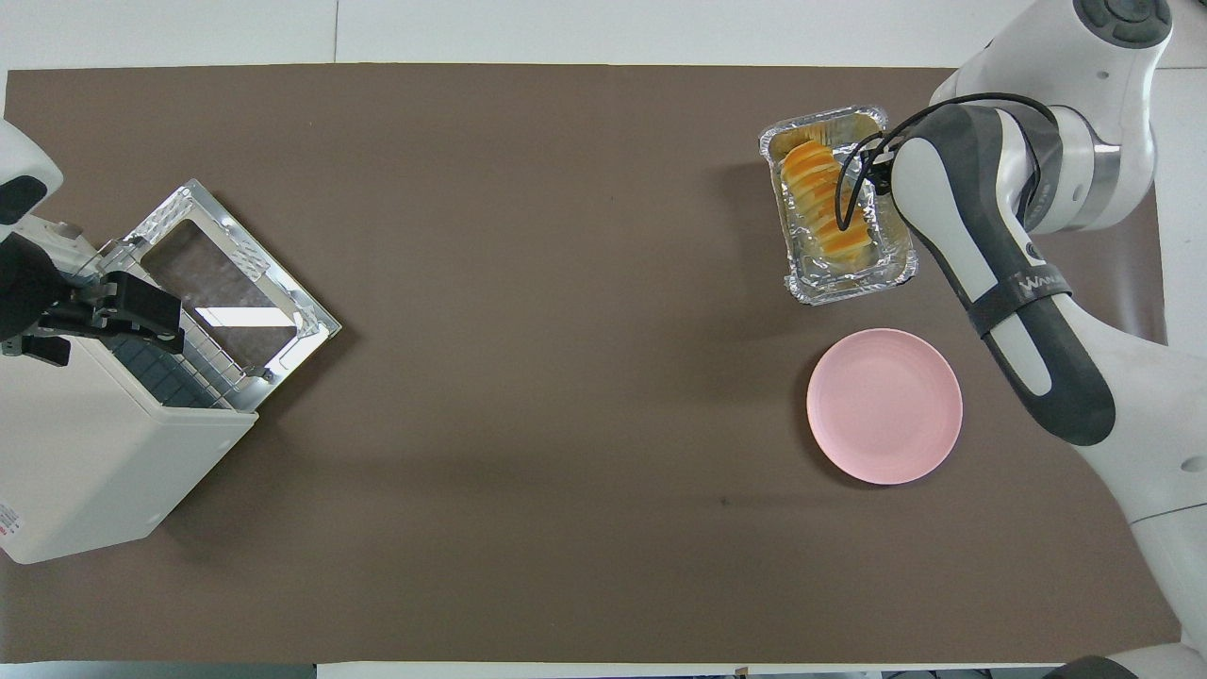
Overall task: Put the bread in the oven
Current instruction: 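Push the foil tray with the right gripper toward the toaster oven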
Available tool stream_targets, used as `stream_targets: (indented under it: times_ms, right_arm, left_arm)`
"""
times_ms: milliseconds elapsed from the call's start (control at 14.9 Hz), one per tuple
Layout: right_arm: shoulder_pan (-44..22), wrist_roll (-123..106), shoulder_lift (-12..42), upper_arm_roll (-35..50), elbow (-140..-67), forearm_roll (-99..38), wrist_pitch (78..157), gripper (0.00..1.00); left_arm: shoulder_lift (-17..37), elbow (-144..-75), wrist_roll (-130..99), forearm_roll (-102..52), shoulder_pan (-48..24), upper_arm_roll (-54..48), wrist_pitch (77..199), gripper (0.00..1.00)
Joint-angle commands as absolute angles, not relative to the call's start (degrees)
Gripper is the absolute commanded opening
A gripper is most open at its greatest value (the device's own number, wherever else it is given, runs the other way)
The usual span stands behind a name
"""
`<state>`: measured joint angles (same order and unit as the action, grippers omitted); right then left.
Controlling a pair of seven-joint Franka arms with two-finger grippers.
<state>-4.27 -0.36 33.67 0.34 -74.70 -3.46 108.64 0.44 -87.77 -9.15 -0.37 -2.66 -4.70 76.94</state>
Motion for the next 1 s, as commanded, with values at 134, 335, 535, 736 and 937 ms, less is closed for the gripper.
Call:
stream_targets:
  times_ms: [134, 335, 535, 736, 937]
  right_arm:
    - [-14.04, 14.21, 33.93, 0.62, -69.43, -7.29, 103.36, 0.0]
    - [-19.06, 21.94, 33.58, 0.53, -70.83, -11.41, 104.84, 0.0]
    - [-23.97, 27.67, 33.49, 0.53, -75.39, -14.06, 111.68, 0.0]
    - [-27.5, 30.85, 33.23, 0.53, -82.24, -13.8, 120.91, 0.0]
    - [-28.48, 28.41, 31.47, 0.53, -88.58, -13.62, 127.08, 0.0]
  left_arm:
    - [-1.58, -90.09, -8.96, -1.23, -1.93, -5.01, 78.22, 1.0]
    - [-1.58, -90.09, -8.96, -1.23, -1.93, -5.01, 78.22, 1.0]
    - [-1.58, -90.09, -8.96, -1.23, -1.93, -5.01, 78.22, 1.0]
    - [-1.58, -90.09, -8.96, -1.23, -1.93, -5.01, 78.22, 1.0]
    - [-1.58, -90.09, -8.96, -1.23, -1.93, -5.01, 78.22, 1.0]
